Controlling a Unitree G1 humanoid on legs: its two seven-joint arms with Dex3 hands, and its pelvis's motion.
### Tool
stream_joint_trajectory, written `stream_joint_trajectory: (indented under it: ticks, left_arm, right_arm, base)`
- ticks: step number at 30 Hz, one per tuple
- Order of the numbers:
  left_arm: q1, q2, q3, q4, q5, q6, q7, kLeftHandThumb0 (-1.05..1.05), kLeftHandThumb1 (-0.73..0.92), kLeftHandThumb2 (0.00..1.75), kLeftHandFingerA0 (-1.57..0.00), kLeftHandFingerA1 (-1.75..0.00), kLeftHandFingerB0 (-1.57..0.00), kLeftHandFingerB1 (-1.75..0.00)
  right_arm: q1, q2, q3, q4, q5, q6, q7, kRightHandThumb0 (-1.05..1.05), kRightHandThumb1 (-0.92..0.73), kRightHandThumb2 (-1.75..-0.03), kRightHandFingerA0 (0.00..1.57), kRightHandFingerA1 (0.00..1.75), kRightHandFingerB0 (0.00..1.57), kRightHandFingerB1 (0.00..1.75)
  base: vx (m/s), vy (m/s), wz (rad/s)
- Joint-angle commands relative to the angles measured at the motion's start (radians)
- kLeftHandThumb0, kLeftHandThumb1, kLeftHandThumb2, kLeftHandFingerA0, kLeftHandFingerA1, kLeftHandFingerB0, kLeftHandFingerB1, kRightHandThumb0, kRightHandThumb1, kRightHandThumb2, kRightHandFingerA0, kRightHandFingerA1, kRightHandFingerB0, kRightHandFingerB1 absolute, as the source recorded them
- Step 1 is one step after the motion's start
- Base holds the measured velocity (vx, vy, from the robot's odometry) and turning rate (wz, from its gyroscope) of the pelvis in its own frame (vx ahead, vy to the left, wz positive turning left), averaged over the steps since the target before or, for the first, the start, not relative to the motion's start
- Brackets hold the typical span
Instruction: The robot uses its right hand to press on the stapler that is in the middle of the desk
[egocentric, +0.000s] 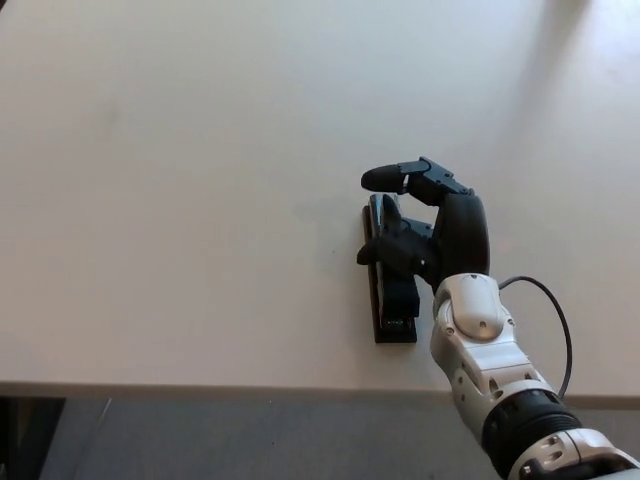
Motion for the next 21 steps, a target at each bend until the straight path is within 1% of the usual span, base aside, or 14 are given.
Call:
stream_joint_trajectory:
  ticks: [1,3,4,5,6,7,8,9,10,12,13,15,20,21]
  left_arm:
    - [0.008,0.022,-0.003,-0.002,-0.005,-0.031,0.001,-0.44,0.92,0.89,0.0,-0.11,0.0,-0.12]
    - [0.006,0.02,-0.011,0.0,0.003,-0.023,0.007,-0.45,0.92,0.89,0.0,-0.12,0.0,-0.13]
    - [0.004,0.02,-0.014,0.002,0.004,-0.023,0.009,-0.45,0.92,0.88,0.0,-0.12,0.0,-0.12]
    - [0.003,0.018,-0.015,0.003,0.003,-0.032,0.003,-0.44,0.92,0.89,0.0,-0.12,0.0,-0.13]
    - [0.007,0.02,-0.023,-0.002,0.007,-0.035,-0.001,-0.45,0.92,0.89,0.0,-0.14,0.0,-0.14]
    - [0.015,0.018,-0.024,-0.007,0.006,-0.039,-0.004,-0.44,0.92,0.9,0.0,-0.14,0.0,-0.14]
    - [0.03,0.016,-0.028,-0.01,0.009,-0.046,0.0,-0.44,0.92,0.89,0.0,-0.16,0.0,-0.15]
    - [0.056,0.011,-0.027,-0.011,0.007,-0.047,0.0,-0.49,0.92,0.89,0.0,-0.14,0.0,-0.13]
    - [0.105,0.001,-0.024,-0.015,0.002,-0.048,-0.001,-0.46,0.92,0.89,0.0,-0.16,0.0,-0.14]
    - [0.17,-0.015,-0.025,-0.004,-0.001,-0.07,-0.018,-0.49,0.92,0.87,0.0,-0.16,0.0,-0.12]
    - [0.198,-0.019,-0.029,-0.007,0.001,-0.062,-0.022,-0.52,0.89,0.89,0.0,-0.14,0.0,-0.13]
    - [0.264,-0.026,-0.045,-0.019,0.02,-0.088,-0.012,-0.44,0.92,0.89,0.0,-0.16,0.0,-0.16]
    - [0.37,-0.034,-0.052,-0.012,0.026,-0.126,-0.018,-0.43,0.92,0.89,0.0,-0.17,0.0,-0.16]
    - [0.398,-0.032,-0.053,-0.005,0.025,-0.162,-0.043,-0.49,0.92,0.99,0.0,-0.17,0.0,-0.16]
  right_arm:
    - [0.099,0.129,0.012,0.058,-0.008,-0.011,0.021,-0.07,-0.68,-0.86,1.26,1.21,0.72,1.25]
    - [0.127,0.12,0.029,0.082,-0.026,0.014,0.016,-0.09,-0.66,-0.86,1.24,1.22,0.71,1.26]
    - [0.135,0.119,0.033,0.093,-0.029,0.02,0.014,-0.09,-0.67,-0.85,1.22,1.25,0.71,1.24]
    - [0.146,0.117,0.032,0.102,-0.027,0.014,0.021,-0.08,-0.69,-0.88,1.19,1.27,0.7,1.22]
    - [0.156,0.113,0.049,0.117,-0.049,0.028,0.0,-0.1,-0.68,-0.83,1.19,1.25,0.71,1.22]
    - [0.168,0.112,0.055,0.125,-0.055,0.024,-0.004,-0.11,-0.67,-0.88,1.19,1.22,0.74,1.19]
    - [0.192,0.112,0.062,0.135,-0.059,0.012,0.0,-0.12,-0.68,-0.86,1.2,1.18,0.75,1.18]
    - [0.229,0.114,0.073,0.141,-0.066,-0.003,0.001,-0.11,-0.69,-0.8,1.21,1.19,0.74,1.23]
    - [0.296,0.119,0.096,0.147,-0.084,-0.025,-0.003,-0.12,-0.7,-0.83,1.2,1.2,0.76,1.21]
    - [0.393,0.122,0.128,0.156,-0.105,-0.043,-0.018,-0.14,-0.73,-0.79,1.22,1.17,0.8,1.19]
    - [0.428,0.123,0.136,0.165,-0.108,-0.034,-0.024,-0.16,-0.74,-0.78,1.24,1.15,0.79,1.19]
    - [0.505,0.121,0.152,0.183,-0.114,-0.052,-0.016,-0.17,-0.75,-0.76,1.2,1.19,0.78,1.18]
    - [0.636,0.12,0.187,0.204,-0.132,-0.101,-0.016,-0.16,-0.75,-0.77,1.19,1.19,0.77,1.2]
    - [0.667,0.116,0.182,0.216,-0.123,-0.102,-0.005,-0.15,-0.76,-0.76,1.19,1.23,0.75,1.19]
  base:
    - [0.0,0.0,0.0]
    - [0.0,0.0,0.0]
    - [0.0,0.0,0.0]
    - [0.0,0.0,0.0]
    - [0.0,0.0,0.0]
    - [0.0,0.0,0.0]
    - [0.0,0.0,0.0]
    - [0.0,0.0,0.0]
    - [0.0,0.0,0.0]
    - [0.0,0.0,0.0]
    - [0.0,0.0,0.0]
    - [0.0,0.0,0.0]
    - [0.0,0.0,0.0]
    - [0.0,0.0,0.0]
